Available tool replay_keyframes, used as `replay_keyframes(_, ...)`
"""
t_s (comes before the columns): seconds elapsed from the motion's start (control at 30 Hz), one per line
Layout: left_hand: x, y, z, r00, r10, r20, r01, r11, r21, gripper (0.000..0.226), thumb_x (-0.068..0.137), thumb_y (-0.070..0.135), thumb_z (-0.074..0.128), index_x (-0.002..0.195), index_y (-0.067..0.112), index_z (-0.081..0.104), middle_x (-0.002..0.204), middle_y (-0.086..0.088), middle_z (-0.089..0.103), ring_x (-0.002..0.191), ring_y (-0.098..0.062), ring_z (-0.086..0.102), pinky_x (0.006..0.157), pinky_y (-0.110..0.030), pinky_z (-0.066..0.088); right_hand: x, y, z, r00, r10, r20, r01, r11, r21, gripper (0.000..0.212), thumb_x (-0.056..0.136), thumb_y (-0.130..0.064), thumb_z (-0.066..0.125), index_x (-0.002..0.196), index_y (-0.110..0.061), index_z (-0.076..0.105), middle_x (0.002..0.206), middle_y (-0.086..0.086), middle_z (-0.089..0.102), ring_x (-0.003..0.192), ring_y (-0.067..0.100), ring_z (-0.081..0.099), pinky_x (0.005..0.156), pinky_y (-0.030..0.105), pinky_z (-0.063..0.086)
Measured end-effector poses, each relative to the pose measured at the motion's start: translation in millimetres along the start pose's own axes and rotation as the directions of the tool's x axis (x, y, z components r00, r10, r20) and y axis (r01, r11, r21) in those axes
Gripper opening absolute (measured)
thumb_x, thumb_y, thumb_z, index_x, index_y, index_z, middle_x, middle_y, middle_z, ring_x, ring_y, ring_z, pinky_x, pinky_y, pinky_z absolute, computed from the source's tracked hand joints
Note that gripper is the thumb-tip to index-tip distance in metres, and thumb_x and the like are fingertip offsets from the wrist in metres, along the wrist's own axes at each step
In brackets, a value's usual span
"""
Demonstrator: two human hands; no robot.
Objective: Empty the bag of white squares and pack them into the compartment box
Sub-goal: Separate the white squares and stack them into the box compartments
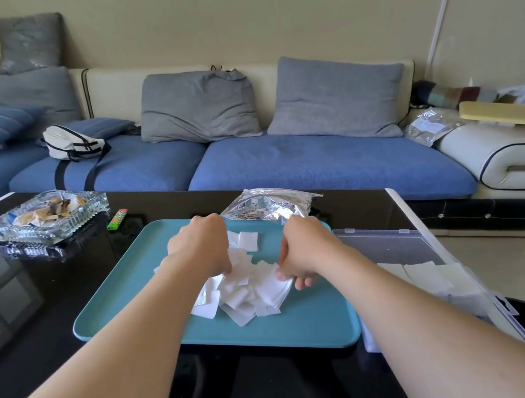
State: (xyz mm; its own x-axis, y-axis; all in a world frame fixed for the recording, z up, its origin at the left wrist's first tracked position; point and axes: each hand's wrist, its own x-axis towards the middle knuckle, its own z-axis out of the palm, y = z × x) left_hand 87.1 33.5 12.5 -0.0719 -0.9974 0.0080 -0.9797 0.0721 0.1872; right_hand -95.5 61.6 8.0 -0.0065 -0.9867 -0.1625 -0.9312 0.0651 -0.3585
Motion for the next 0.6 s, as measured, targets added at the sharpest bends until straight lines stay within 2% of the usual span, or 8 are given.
replay_keyframes(0.1, -0.5, 2.2, 1.0, 0.998, 0.028, -0.059, -0.029, 0.999, -0.012, 0.027, 0.079, 0.016, 0.082, 0.102, 0.026, 0.071, 0.096, 0.000, 0.054, 0.076, -0.027, 0.064, 0.058, -0.031, 0.044, -3.8, 11.3, 0.0, 0.999, -0.012, -0.032, 0.012, 1.000, -0.014, 0.017, 0.082, -0.012, 0.082, 0.092, -0.004, 0.071, 0.065, 0.010, 0.075, 0.061, 0.023, 0.077, 0.071, 0.043, 0.067)
replay_keyframes(0.2, 1.5, 3.0, 2.8, 0.988, 0.041, -0.146, -0.046, 0.999, -0.029, 0.019, 0.087, 0.010, 0.070, 0.096, 0.027, 0.074, 0.098, -0.002, 0.058, 0.069, -0.026, 0.060, 0.058, -0.031, 0.045, -5.6, 20.9, -0.6, 0.992, -0.070, -0.101, 0.066, 0.997, -0.043, 0.011, 0.082, -0.020, 0.083, 0.080, -0.016, 0.073, 0.082, 0.000, 0.072, 0.092, 0.021, 0.071, 0.079, 0.039, 0.063)
replay_keyframes(0.27, 3.2, 3.0, 3.4, 0.983, 0.040, -0.181, -0.051, 0.997, -0.057, 0.018, 0.091, 0.012, 0.067, 0.092, 0.028, 0.074, 0.099, -0.002, 0.059, 0.068, -0.027, 0.059, 0.060, -0.032, 0.049, -7.6, 25.4, -3.1, 0.988, -0.117, -0.101, 0.116, 0.993, -0.008, 0.010, 0.085, -0.026, 0.083, 0.083, -0.021, 0.075, 0.089, -0.007, 0.068, 0.102, 0.016, 0.061, 0.084, 0.035, 0.057)
replay_keyframes(0.37, 8.0, 0.3, 4.0, 0.978, 0.047, -0.205, -0.079, 0.985, -0.153, 0.018, 0.091, 0.019, 0.072, 0.083, 0.034, 0.072, 0.099, 0.000, 0.067, 0.081, -0.029, 0.066, 0.068, -0.037, 0.058, -11.7, 30.1, -6.3, 0.981, -0.172, -0.089, 0.178, 0.983, 0.053, 0.014, 0.087, -0.035, 0.083, 0.090, -0.023, 0.077, 0.104, -0.005, 0.069, 0.102, 0.012, 0.058, 0.083, 0.030, 0.049)
replay_keyframes(0.47, 9.8, 1.1, 1.5, 0.961, 0.071, -0.267, -0.132, 0.967, -0.216, 0.017, 0.092, 0.020, 0.073, 0.083, 0.034, 0.075, 0.096, 0.005, 0.072, 0.093, -0.028, 0.066, 0.072, -0.039, 0.059, -13.3, 34.9, -11.0, 0.975, -0.178, -0.133, 0.202, 0.960, 0.195, 0.017, 0.081, -0.038, 0.088, 0.082, -0.027, 0.074, 0.096, -0.008, 0.073, 0.094, 0.008, 0.069, 0.082, 0.031, 0.059)
replay_keyframes(0.53, 10.1, 4.3, -1.7, 0.940, 0.100, -0.327, -0.190, 0.948, -0.256, 0.014, 0.093, 0.019, 0.072, 0.090, 0.031, 0.079, 0.096, 0.009, 0.073, 0.095, -0.026, 0.064, 0.076, -0.040, 0.058, -13.0, 36.3, -15.0, 0.971, -0.168, -0.171, 0.212, 0.934, 0.288, 0.016, 0.082, -0.032, 0.088, 0.083, -0.025, 0.074, 0.089, -0.007, 0.076, 0.085, 0.009, 0.074, 0.078, 0.035, 0.064)
replay_keyframes(0.6, 9.9, 9.2, -3.1, 0.921, 0.127, -0.368, -0.249, 0.919, -0.305, 0.012, 0.095, 0.022, 0.070, 0.094, 0.030, 0.078, 0.096, 0.009, 0.073, 0.090, -0.023, 0.064, 0.079, -0.040, 0.057, -13.1, 36.8, -17.3, 0.967, -0.162, -0.196, 0.233, 0.875, 0.424, 0.012, 0.086, -0.019, 0.086, 0.085, -0.020, 0.074, 0.085, -0.002, 0.078, 0.077, 0.018, 0.078, 0.075, 0.046, 0.066)
